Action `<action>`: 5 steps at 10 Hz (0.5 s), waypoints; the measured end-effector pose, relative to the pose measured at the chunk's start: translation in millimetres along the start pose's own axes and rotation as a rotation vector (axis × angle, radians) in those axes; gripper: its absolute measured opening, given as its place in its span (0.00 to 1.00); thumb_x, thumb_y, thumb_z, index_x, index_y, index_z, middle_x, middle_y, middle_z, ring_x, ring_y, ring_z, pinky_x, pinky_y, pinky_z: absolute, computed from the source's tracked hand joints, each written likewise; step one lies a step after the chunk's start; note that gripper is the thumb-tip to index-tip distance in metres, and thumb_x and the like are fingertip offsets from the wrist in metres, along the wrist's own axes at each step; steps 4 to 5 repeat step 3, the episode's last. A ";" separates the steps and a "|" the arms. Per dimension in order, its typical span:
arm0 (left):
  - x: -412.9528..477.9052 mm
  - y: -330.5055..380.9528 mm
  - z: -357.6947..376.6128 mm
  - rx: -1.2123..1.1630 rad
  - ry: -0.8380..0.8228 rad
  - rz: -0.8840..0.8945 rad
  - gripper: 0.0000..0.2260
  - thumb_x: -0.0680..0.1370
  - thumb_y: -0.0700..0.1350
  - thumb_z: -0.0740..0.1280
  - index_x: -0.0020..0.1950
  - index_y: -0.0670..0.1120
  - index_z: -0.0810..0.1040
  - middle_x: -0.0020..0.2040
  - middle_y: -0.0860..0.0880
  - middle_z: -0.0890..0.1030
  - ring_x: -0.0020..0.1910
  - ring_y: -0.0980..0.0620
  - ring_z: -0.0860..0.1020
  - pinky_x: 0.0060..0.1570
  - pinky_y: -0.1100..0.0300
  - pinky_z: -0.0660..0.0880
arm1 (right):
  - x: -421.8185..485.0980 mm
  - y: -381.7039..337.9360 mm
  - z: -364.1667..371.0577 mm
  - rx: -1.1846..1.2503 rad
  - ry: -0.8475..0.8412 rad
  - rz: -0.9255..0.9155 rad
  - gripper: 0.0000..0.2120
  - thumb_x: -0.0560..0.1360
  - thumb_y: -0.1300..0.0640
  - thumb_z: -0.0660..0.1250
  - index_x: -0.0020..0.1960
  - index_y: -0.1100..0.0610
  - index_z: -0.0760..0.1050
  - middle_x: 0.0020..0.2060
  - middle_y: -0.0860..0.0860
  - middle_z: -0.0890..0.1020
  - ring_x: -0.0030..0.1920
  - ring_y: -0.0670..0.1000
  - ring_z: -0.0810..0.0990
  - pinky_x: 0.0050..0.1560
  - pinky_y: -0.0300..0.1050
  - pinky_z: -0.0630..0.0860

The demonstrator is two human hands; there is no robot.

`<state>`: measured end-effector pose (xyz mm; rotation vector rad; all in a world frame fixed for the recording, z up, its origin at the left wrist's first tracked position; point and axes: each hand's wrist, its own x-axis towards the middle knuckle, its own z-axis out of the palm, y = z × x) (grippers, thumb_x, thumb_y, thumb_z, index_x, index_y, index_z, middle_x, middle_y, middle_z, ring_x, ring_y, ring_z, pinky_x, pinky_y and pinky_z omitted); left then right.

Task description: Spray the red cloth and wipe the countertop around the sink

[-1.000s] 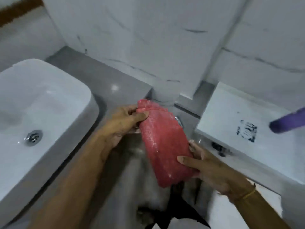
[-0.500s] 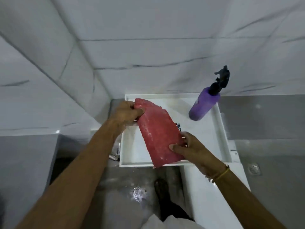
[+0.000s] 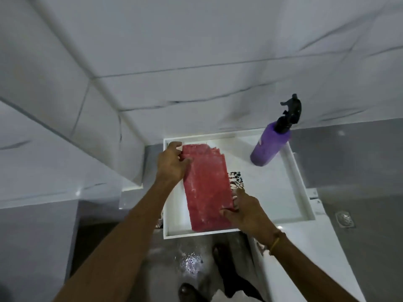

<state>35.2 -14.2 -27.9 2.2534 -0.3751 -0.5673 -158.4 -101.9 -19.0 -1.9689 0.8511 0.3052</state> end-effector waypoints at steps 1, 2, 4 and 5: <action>-2.7 2.8 0.0 0.142 -0.046 0.054 0.15 0.74 0.42 0.68 0.59 0.42 0.73 0.51 0.41 0.83 0.52 0.41 0.80 0.54 0.51 0.77 | -7.8 -5.2 9.7 -0.027 0.033 -0.005 0.19 0.73 0.53 0.69 0.60 0.61 0.70 0.55 0.59 0.81 0.56 0.60 0.79 0.59 0.54 0.75; -12.0 12.1 -7.3 0.388 -0.041 0.176 0.20 0.77 0.46 0.62 0.67 0.42 0.69 0.62 0.39 0.76 0.62 0.40 0.74 0.60 0.46 0.73 | -14.8 -16.1 4.4 -0.225 0.192 -0.030 0.27 0.75 0.39 0.57 0.62 0.60 0.69 0.57 0.57 0.76 0.57 0.58 0.76 0.58 0.53 0.74; -31.3 24.2 -21.6 0.520 0.055 0.417 0.19 0.79 0.46 0.58 0.70 0.45 0.67 0.67 0.43 0.74 0.65 0.43 0.72 0.62 0.47 0.72 | -26.0 -40.7 -3.1 -0.221 0.467 -0.123 0.21 0.79 0.42 0.50 0.49 0.56 0.74 0.47 0.55 0.80 0.47 0.55 0.78 0.52 0.52 0.77; -31.3 24.2 -21.6 0.520 0.055 0.417 0.19 0.79 0.46 0.58 0.70 0.45 0.67 0.67 0.43 0.74 0.65 0.43 0.72 0.62 0.47 0.72 | -26.0 -40.7 -3.1 -0.221 0.467 -0.123 0.21 0.79 0.42 0.50 0.49 0.56 0.74 0.47 0.55 0.80 0.47 0.55 0.78 0.52 0.52 0.77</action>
